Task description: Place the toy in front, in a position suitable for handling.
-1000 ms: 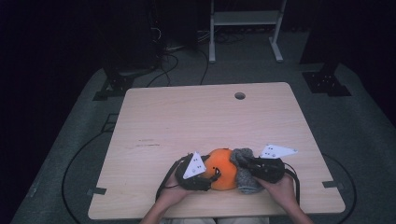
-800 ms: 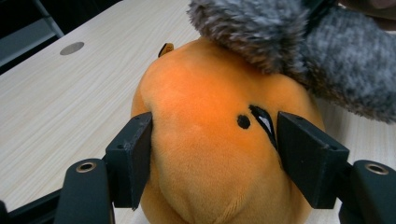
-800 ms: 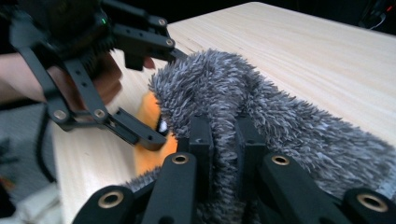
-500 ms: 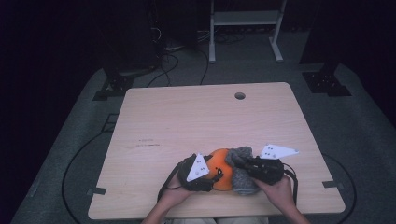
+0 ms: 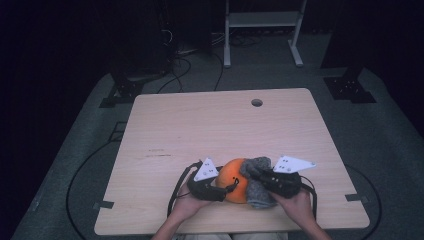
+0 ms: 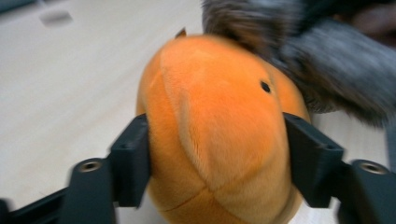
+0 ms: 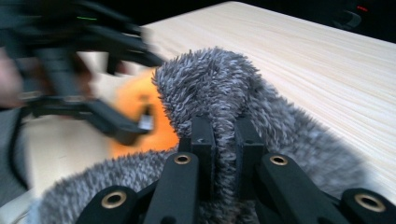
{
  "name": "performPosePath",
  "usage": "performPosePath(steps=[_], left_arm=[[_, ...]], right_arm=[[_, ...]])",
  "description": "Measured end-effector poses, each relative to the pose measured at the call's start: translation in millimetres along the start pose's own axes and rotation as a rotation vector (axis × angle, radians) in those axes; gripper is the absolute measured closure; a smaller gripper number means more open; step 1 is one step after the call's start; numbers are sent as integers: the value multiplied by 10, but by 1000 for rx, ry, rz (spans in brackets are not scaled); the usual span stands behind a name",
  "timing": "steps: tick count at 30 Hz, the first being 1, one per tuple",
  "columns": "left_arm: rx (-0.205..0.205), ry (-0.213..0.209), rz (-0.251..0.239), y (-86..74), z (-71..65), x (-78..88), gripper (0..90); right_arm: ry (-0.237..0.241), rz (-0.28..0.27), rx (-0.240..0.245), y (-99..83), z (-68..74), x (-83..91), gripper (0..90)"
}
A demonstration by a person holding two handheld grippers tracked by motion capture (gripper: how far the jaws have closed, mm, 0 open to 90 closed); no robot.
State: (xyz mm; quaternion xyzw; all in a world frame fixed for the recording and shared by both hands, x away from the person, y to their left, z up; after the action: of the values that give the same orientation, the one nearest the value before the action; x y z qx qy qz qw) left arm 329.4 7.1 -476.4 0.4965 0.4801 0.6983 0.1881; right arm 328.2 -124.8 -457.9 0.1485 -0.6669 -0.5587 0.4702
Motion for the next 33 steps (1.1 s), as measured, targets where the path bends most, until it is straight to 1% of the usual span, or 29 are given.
performPosePath(steps=[1,2,3,4,5,6,7,8,9,10,11,12,13,14,15,16,17,18,20,21,23,24,25,26,27,28,29,31,33], left_arm=[[-36,34,-12,41,-10,12,350],[-36,34,-12,41,-10,12,358],[-100,83,-17,87,-20,25,358],[-141,112,-10,104,-27,26,360],[-198,123,4,116,-73,5,359],[-225,113,5,109,-116,-9,349],[-225,113,5,109,-116,-9,326],[-228,98,-12,113,-148,-12,260],[-154,68,-28,110,-130,-19,192],[-154,68,-28,110,-130,-19,136],[-16,12,-36,84,-49,-29,93],[47,-10,-39,79,-13,-31,93],[47,-10,-39,79,-13,-31,144],[63,0,-51,79,23,-8,144],[6,21,-50,80,8,-4,290],[6,21,-50,80,8,-4,313],[-97,57,-56,110,-81,-7,321],[-97,57,-56,110,-81,-7,326],[-205,94,-46,142,-172,-17,339],[-225,103,-38,141,-178,-17,343],[-222,96,-36,111,-153,-11,352],[-212,87,-38,104,-153,-5,353],[-212,87,-38,104,-153,-5,353],[-211,75,-40,102,-155,-3,353],[-206,65,-42,108,-161,-6,350],[-199,57,-45,117,-170,-10,331],[-184,32,-42,132,-180,-7,321],[-176,28,-33,114,-166,4,326],[-170,18,-33,85,-145,27,354]], right_arm=[[-37,-1,-11,3,-88,33,813],[-37,-1,-11,3,-88,33,813],[-56,-8,-15,20,-122,68,813],[-12,-65,-22,108,-56,137,812],[14,-94,-1,160,20,157,812],[37,-104,15,191,85,158,812],[37,-104,15,191,85,158,812],[59,-70,78,191,229,79,812],[54,-57,96,168,238,47,812],[54,-57,96,168,238,47,812],[37,-32,103,121,207,7,812],[30,-24,101,109,190,2,812],[30,-24,101,109,190,2,812],[21,-12,96,87,167,-7,812],[9,-11,76,81,128,-7,811],[6,-9,72,93,136,-2,811],[7,-19,80,122,175,10,811],[7,-19,80,122,175,10,811],[24,-46,133,209,336,38,812],[20,-41,137,208,331,33,812],[29,-39,100,185,243,35,812],[8,-33,80,164,158,47,812],[8,-33,80,164,158,47,812],[-25,-24,72,142,65,61,812],[-39,-16,41,123,-18,84,812],[-12,-31,13,137,-6,112,812],[-2,-38,28,158,47,122,811],[11,-40,73,191,159,100,812],[11,-30,75,174,126,62,812]])
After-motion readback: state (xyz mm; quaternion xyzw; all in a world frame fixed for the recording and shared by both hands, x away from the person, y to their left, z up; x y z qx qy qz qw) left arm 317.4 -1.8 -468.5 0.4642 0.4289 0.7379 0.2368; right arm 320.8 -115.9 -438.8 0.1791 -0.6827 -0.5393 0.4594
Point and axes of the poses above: each handheld gripper's, and its own axes: x roughly backward along the jaws, y roughly out of its top, z roughly to its left, the point moved 9 cm from there along -x, roughly forward along the jaws, and after that the axes turned 2 degrees about z, right-handed, at the moved point
